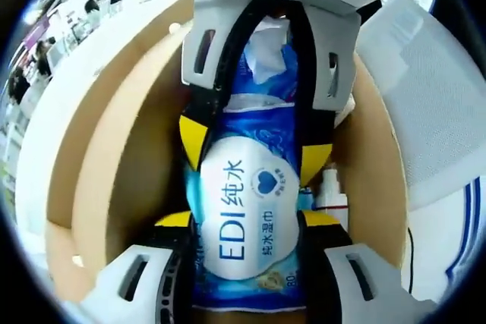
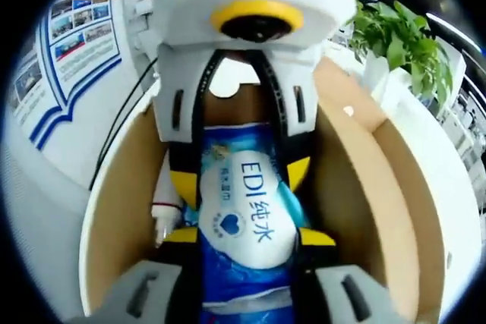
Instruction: Operate the shoe box by opening the lid, removing the specified soft item, and placing it in the target area until the item is outside and the box remains undamaged.
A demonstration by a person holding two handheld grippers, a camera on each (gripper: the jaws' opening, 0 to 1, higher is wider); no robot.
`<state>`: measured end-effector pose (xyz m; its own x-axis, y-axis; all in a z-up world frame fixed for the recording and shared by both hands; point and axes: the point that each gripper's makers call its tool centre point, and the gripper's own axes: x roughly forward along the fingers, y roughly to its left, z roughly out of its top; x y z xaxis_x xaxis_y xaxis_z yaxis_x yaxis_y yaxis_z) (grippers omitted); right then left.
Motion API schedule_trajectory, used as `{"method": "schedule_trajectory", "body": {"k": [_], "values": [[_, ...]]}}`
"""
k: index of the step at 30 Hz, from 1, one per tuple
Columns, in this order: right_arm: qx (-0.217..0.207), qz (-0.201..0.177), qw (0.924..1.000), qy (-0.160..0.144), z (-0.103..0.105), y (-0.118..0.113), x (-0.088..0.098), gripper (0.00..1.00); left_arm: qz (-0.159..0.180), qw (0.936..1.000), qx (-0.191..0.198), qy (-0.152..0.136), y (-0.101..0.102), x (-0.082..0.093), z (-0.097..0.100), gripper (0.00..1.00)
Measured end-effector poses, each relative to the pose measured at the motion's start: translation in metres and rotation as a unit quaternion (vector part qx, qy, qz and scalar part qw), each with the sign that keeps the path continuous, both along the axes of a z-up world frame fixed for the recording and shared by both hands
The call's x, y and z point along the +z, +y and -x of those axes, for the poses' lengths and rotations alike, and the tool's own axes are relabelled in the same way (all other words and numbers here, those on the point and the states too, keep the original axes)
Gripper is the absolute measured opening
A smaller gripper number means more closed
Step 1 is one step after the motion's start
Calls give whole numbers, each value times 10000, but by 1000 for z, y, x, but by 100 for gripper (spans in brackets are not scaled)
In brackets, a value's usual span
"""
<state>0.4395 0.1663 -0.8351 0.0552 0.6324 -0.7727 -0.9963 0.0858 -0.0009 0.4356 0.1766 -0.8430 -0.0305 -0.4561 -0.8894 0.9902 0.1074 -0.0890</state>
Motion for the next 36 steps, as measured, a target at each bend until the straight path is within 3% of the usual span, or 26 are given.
{"method": "schedule_trajectory", "body": {"k": [21, 36], "values": [[21, -116, 9999, -98, 3, 0, 26, 41, -68, 9999, -93, 17, -6, 24, 5, 47], [32, -99, 9999, -49, 4, 0, 21, 43, 36, 9999, -97, -14, -4, 20, 6, 47]]}}
